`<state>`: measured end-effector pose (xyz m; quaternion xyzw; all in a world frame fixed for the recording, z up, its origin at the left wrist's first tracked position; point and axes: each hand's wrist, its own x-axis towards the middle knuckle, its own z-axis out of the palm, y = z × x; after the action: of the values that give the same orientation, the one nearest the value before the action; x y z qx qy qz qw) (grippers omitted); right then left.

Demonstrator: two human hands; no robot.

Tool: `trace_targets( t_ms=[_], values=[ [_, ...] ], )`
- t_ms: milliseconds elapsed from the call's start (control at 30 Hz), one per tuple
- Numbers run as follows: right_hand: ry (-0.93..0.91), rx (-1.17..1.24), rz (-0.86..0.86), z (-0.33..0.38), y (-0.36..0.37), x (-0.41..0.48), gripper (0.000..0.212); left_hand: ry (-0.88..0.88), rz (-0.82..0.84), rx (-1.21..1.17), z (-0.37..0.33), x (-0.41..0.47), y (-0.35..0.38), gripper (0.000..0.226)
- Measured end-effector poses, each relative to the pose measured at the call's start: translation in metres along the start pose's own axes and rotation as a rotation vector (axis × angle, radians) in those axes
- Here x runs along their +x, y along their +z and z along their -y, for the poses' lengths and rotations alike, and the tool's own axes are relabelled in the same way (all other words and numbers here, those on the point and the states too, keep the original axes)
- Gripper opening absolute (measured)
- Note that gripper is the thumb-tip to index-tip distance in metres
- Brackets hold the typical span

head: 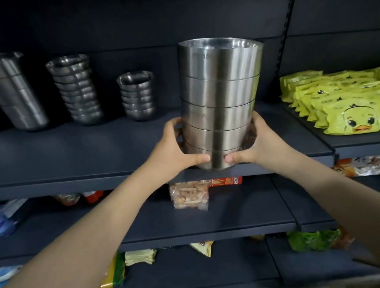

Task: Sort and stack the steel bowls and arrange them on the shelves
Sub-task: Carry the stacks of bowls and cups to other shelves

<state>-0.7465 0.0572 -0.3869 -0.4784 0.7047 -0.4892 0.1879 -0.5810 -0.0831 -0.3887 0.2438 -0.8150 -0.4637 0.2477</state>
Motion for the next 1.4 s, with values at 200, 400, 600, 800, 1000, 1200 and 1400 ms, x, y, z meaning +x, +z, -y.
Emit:
trace_targets(
  t_ms=[200,400,600,800,1000,1200,1400],
  values=[
    [-0.016,0.000,-0.007,-0.042,0.008,0.074,0.122,0.024,-0.036,-0.043,0.048,0.073,0.002,0.100],
    [-0.033,-0.020,-0.025,-0.067,0.010,0.142,0.128,0.044,-0.059,-0.086,0.076,0.140,-0.002,0.099],
    [-0.048,-0.012,-0.009,-0.086,0.009,0.195,0.119,0.044,-0.037,-0.119,0.092,0.192,-0.003,0.097],
    [-0.049,-0.018,-0.005,-0.105,0.009,0.232,0.111,0.023,-0.057,-0.131,0.112,0.231,-0.001,0.097],
    [-0.084,-0.015,-0.021,-0.114,0.005,0.257,0.094,0.027,-0.065,-0.138,0.118,0.262,0.002,0.100],
    [-0.078,-0.008,-0.013,-0.120,0.003,0.279,0.088,0.022,-0.082,-0.236,0.125,0.281,0.007,0.096],
    [-0.074,0.004,-0.002,-0.128,0.002,0.286,0.094,0.027,-0.110,-0.239,0.131,0.286,0.009,0.101]
  ],
)
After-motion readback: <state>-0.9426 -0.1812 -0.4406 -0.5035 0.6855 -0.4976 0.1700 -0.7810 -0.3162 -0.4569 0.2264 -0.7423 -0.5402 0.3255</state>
